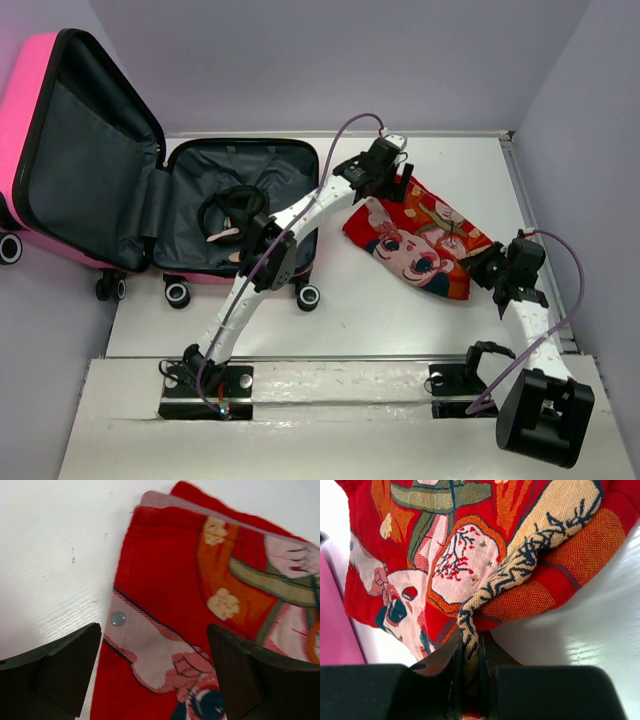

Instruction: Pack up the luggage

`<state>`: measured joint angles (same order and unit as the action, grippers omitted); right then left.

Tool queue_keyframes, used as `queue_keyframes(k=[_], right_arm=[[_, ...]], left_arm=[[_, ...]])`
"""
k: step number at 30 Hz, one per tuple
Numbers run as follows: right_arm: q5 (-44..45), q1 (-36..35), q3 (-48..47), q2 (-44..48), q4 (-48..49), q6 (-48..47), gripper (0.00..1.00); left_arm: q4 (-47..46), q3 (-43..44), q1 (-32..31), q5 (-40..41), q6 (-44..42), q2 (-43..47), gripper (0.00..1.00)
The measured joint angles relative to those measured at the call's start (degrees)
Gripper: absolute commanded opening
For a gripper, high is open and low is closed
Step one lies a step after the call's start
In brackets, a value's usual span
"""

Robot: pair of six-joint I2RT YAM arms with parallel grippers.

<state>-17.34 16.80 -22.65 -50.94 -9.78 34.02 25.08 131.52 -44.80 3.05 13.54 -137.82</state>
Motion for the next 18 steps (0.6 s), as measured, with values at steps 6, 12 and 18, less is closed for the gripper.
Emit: queue_keyframes(k=[6, 12, 18], right_arm=[[-1.8, 0.0, 0.8, 0.7, 0.0, -0.2, 0.07], [-2.3, 0.0, 0.9, 1.0, 0.0, -0.2, 0.07], [-2.3, 0.0, 0.9, 0.9, 0.2, -0.1, 0.07]], left_arm=[[2.7, 3.6, 2.9, 1.1, 0.1, -6.9, 0.99], [2.0, 7.2, 4.2, -1.7, 0.8, -10.8, 0.99], [-3.9, 4.7, 2.9, -8.4, 0.8, -13.1, 0.93]])
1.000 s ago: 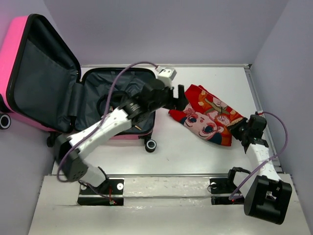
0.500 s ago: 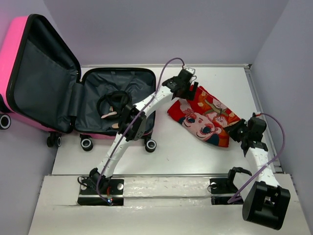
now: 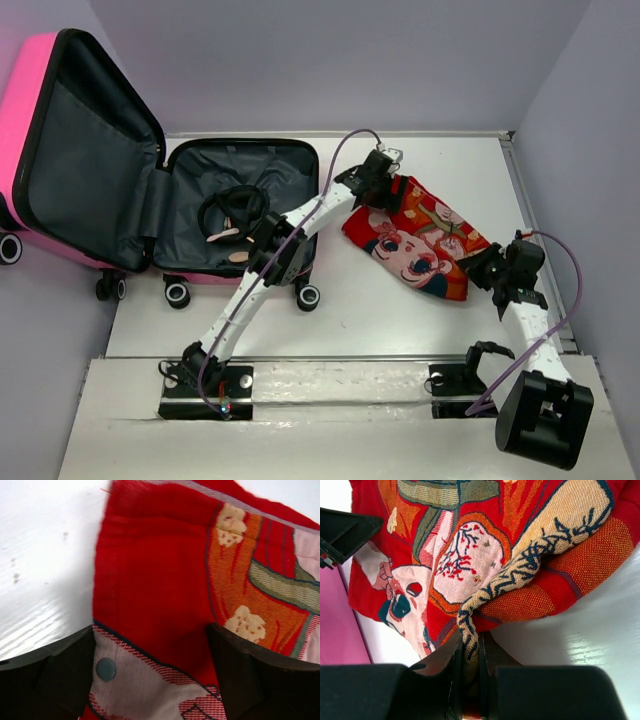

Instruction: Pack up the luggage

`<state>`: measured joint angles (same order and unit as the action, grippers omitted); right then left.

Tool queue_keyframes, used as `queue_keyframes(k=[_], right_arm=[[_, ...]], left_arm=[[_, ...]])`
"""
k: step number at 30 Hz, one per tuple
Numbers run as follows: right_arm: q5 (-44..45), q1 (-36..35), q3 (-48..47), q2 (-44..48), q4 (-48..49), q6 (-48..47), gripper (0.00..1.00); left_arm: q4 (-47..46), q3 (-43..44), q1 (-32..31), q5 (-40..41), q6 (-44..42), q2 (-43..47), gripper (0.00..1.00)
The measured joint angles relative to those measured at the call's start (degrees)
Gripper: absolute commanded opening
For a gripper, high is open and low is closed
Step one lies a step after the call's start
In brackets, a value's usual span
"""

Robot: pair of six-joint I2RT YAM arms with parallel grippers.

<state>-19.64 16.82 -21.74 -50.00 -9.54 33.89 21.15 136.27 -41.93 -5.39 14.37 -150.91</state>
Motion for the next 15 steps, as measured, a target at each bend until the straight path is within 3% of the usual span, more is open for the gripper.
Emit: queue_keyframes(k=[2, 3, 6, 8, 9, 15], right_arm=[[-0.1, 0.0, 0.0, -0.3, 0.2, 0.2, 0.07], [-0.2, 0.0, 0.0, -0.5, 0.2, 0.2, 0.07], [-0.4, 0.0, 0.0, -0.5, 0.3, 0.5, 0.07], [-0.4, 0.0, 0.0, -0.2, 0.5, 0.8, 0.07], [-0.5, 0.0, 0.0, 0.1, 0.6, 0.9, 0.07], [-1.8, 0.0, 0.0, 2.4, 0.9, 1.9, 0.07]], left_arm=[[-1.5, -0.6, -0.4, -1.1, 0.0, 0.0, 0.86], [-2.1, -0.8, -0.5, -1.9, 0.1, 0.0, 0.70], [-2.3, -1.1, -0.7, -3.2, 0.8, 0.0, 0.38], [-2.6, -1.7, -0.7, -4.0, 1.2, 0.0, 0.23], [-2.6, -1.9, -0.7, -4.6, 1.1, 0.0, 0.06], [-6.1, -6.8, -0.8, -5.6, 1.6, 2.3, 0.06]])
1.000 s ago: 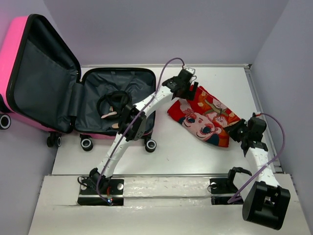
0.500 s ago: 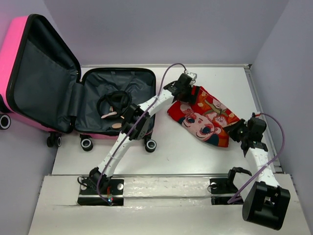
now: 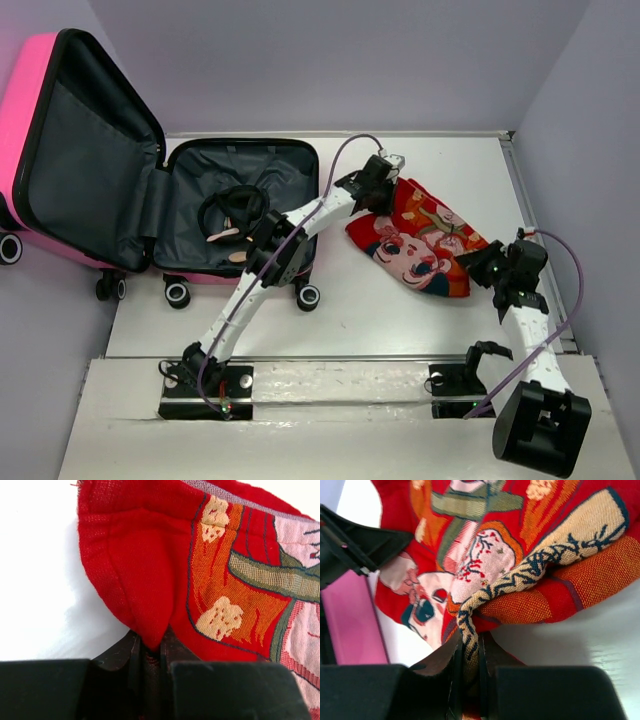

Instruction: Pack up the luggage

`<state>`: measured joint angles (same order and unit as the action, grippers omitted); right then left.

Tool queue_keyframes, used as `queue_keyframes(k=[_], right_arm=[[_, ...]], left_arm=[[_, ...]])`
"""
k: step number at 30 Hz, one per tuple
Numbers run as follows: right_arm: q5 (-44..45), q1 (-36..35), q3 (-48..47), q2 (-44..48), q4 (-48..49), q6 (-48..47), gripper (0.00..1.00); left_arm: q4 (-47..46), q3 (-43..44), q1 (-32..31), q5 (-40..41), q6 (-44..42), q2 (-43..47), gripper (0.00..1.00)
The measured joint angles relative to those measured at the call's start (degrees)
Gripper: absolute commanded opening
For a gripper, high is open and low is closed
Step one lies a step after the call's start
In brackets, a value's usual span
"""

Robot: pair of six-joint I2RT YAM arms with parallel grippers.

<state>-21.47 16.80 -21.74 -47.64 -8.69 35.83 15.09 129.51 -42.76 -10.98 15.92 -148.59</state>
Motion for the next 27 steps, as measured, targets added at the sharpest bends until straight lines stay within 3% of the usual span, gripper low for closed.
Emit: queue_keyframes(k=[6, 14, 19, 23, 27], right_arm=[[-3.7, 0.0, -2.0, 4.8, -1.9, 0.3, 0.07], [-7.5, -2.4, -15.9, 4.9, -2.9, 2.9, 0.07], [-5.0, -15.5, -25.4, -2.8, -0.1, 4.7, 0.07], [-1.7, -31.0, -34.5, -14.1, 4.0, 5.2, 0.07], [1.0, -40.9, -45.1, -29.0, 7.3, 4.5, 0.07]], left_arm=[[-0.3, -8.9, -0.6, -1.0, 1.4, 7.2, 0.06], [2.4, -9.1, -0.3, -1.4, 2.2, 22.3, 0.06], [2.7, -10.3, 6.2, -1.1, 2.5, 34.3, 0.06], [2.1, -20.7, 18.6, 1.6, 2.6, 47.8, 0.06], [1.8, -31.0, 30.0, 6.3, 2.7, 56.7, 0.07]])
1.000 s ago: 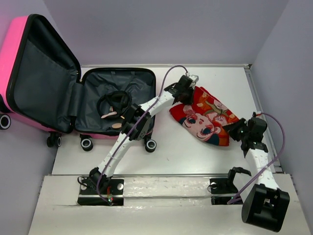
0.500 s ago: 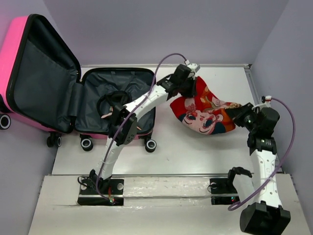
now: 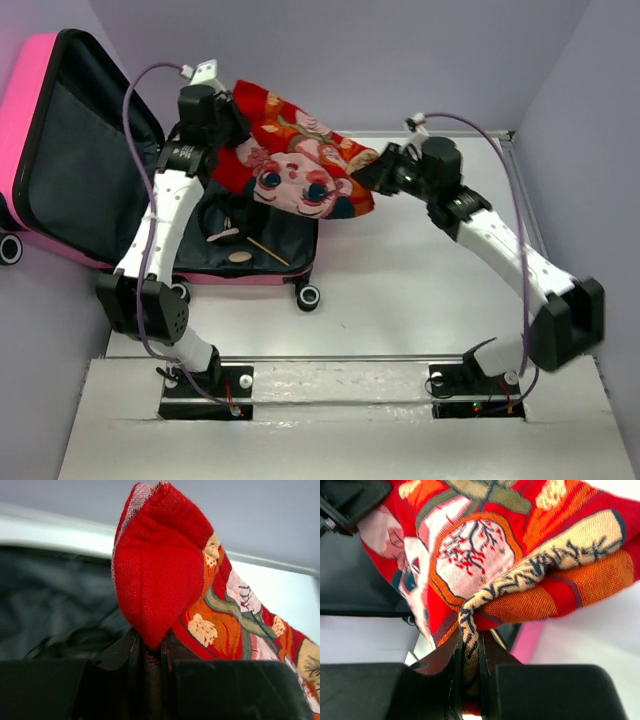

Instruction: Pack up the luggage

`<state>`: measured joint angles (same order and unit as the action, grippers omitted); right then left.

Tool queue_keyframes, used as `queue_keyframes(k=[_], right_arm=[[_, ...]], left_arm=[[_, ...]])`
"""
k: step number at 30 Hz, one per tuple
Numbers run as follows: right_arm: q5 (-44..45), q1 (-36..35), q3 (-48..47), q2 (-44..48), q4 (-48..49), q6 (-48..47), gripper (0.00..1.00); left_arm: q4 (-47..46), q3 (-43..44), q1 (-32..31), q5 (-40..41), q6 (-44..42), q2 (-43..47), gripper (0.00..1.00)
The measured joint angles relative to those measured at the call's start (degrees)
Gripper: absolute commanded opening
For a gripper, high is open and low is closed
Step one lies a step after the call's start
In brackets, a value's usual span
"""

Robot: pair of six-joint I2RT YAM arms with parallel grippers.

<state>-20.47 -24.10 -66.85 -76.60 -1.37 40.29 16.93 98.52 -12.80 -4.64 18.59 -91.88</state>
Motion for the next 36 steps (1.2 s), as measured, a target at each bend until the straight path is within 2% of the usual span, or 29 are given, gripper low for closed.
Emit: queue_keyframes(k=[1, 2, 3, 4, 5, 6, 10, 13, 16, 21, 25, 27, 31, 33, 36], right_arm=[[0.3, -2.4, -4.4, -5.2, 0.0, -0.5, 0.08], [0.7, -4.4, -7.6, -9.2, 0.6, -0.9, 0.11], [0.9, -6.2, -11.3, -14.2, 0.6, -1.4, 0.29], [1.0, -8.1, -14.9, -18.3, 0.5, -2.1, 0.43], [1.0, -9.6, -18.6, -22.6, 0.7, -2.6, 0.58], [1.3, -11.6, -24.1, -28.5, -0.9, -3.9, 0.85], [1.3, -16.1, -38.7, -44.7, -6.8, -9.2, 0.89], [1.8, -17.5, -41.5, -50.6, -10.6, -11.9, 0.89], [3.8, -17.6, -41.4, -51.5, -14.5, -14.2, 0.89], [7.3, -17.7, -41.4, -47.2, -17.2, -17.8, 0.87], [9.1, -17.1, -41.3, -38.8, -18.1, -21.4, 0.85], [9.5, -16.8, -41.3, -35.6, -18.1, -22.7, 0.74], [9.2, -16.8, -38.1, -26.5, -16.5, -24.8, 0.67], [8.7, -16.8, -34.7, -23.1, -15.8, -25.4, 0.70], [7.6, -16.8, -29.4, -20.7, -14.4, -26.1, 0.78]], left_arm=[[-0.8, -3.5, 1.9, 1.4, 0.2, 1.9, 0.19], [-0.6, -6.8, 3.7, 2.4, 0.3, 3.7, 0.39], [-0.4, -9.6, 6.4, 3.7, 0.5, 5.2, 0.75], [-0.2, -12.8, 8.9, 5.4, 0.9, 6.4, 0.86], [0.3, -14.5, 10.4, 6.8, 1.1, 6.7, 0.92], [0.7, -15.7, 12.3, 8.8, 0.9, 6.7, 0.98], [2.1, -17.6, 14.5, 14.0, 0.5, 8.2, 0.99], [2.5, -19.2, 13.6, 15.8, 0.0, 13.5, 0.99], [2.6, -20.3, 12.6, 16.6, -0.2, 24.7, 0.96], [2.6, -28.1, 11.1, 19.5, 0.0, 43.0, 0.89], [5.7, -34.1, 11.0, 27.9, 0.4, 56.0, 0.85], [6.8, -37.2, 11.0, 34.9, 0.6, 60.6, 0.84], [10.0, -41.0, 11.0, 46.5, 0.7, 65.6, 0.84], [10.8, -42.4, 11.0, 52.7, 0.7, 66.2, 0.86], [10.3, -46.2, 11.0, 62.2, -0.7, 66.3, 0.95]])
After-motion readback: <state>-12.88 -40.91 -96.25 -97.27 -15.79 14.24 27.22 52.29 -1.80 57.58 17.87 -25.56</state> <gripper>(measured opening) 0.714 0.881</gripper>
